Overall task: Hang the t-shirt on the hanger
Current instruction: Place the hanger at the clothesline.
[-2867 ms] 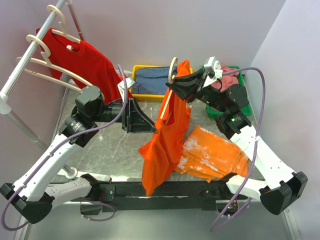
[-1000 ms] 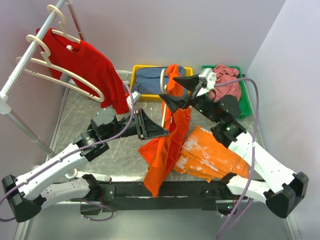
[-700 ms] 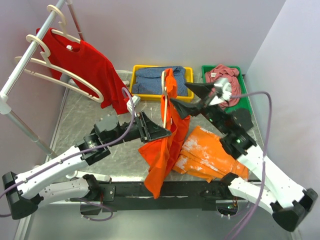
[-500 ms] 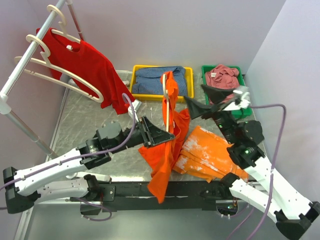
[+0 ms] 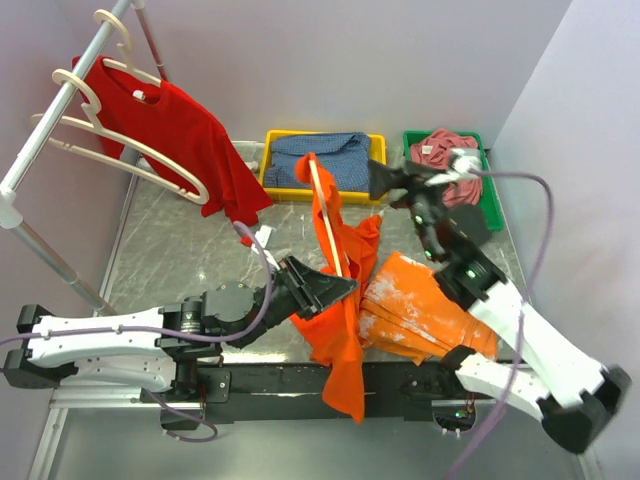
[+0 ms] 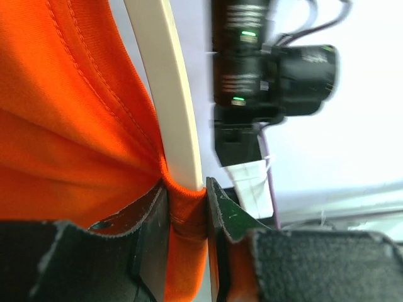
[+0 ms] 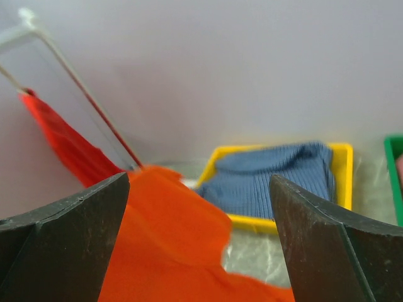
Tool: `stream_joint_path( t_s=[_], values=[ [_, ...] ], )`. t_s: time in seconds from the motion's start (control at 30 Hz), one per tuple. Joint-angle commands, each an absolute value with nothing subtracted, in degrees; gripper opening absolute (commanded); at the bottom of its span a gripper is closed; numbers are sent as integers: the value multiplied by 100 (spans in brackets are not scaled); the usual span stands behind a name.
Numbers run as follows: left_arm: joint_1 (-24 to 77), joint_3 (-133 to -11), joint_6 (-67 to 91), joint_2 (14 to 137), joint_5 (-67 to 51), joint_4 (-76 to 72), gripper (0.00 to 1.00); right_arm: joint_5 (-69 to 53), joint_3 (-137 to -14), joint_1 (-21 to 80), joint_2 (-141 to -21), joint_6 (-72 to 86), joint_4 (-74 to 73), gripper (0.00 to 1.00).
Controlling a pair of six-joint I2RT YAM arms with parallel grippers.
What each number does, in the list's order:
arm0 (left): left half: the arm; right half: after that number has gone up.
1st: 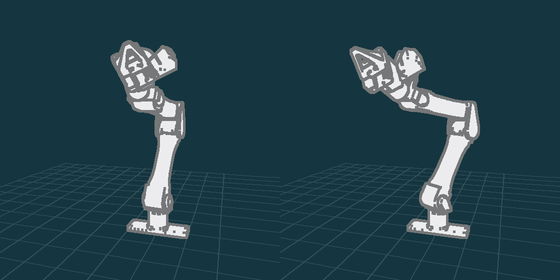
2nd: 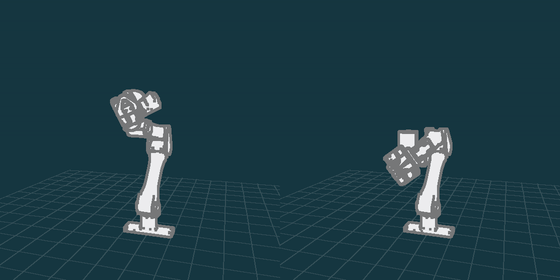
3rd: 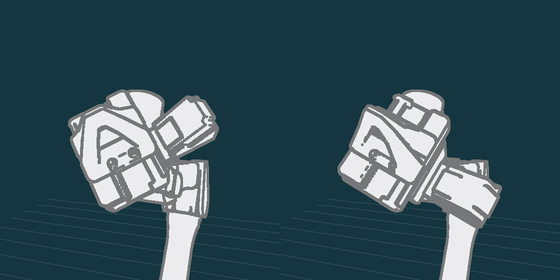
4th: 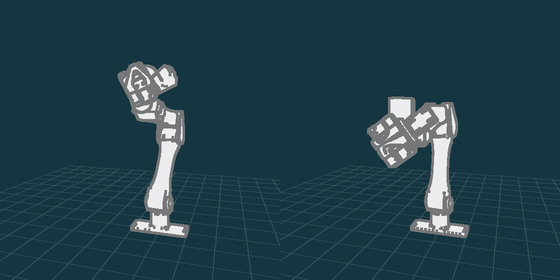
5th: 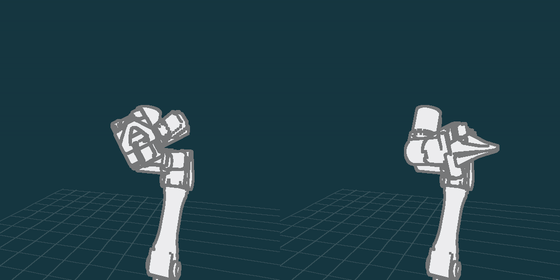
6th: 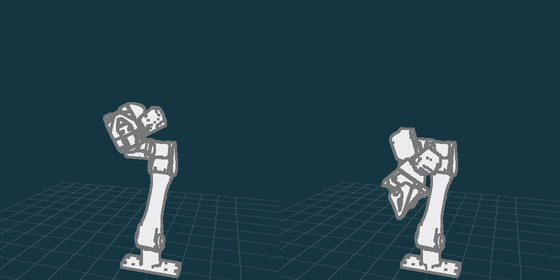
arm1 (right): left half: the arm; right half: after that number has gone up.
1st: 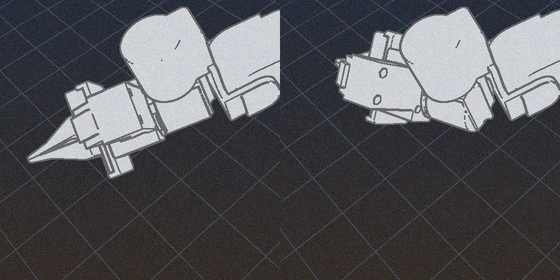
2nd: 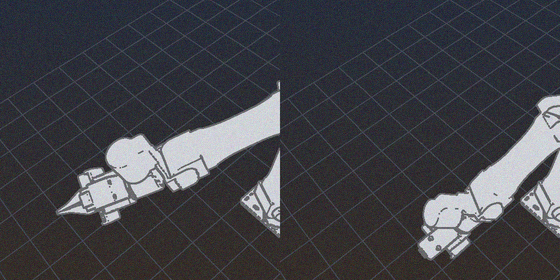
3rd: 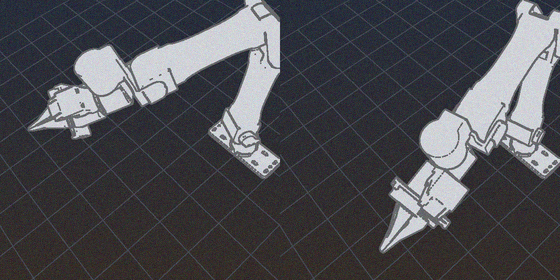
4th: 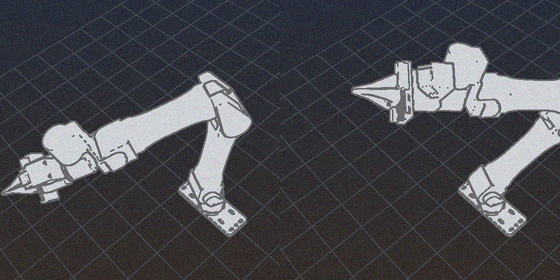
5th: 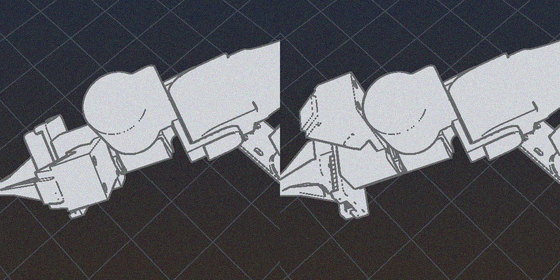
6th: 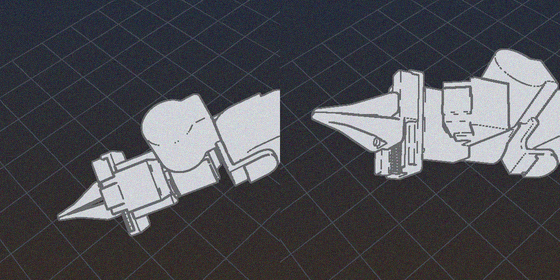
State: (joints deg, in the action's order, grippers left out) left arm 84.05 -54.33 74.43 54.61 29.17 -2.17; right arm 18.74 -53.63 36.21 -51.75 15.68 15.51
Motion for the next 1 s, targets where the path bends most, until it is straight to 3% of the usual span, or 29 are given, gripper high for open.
stream_joint_path(
  t_s=[0.0,0.27,0.57,0.97],
  values=[
    [8613,-5924,7207,5273,4042,-650,1,2285,-5695,3630,-5904,1907,1169,100],
    [9008,-6416,6803,5555,4728,-852,1,2137,-5687,3612,-7231,1978,1624,100],
    [9202,-7092,6101,5889,4878,-1001,1,151,-6169,3419,-8884,2293,2655,96],
    [9246,-7374,5423,6258,5510,-1538,1,-1431,-4114,4438,-7551,2953,3472,87]
  ],
)
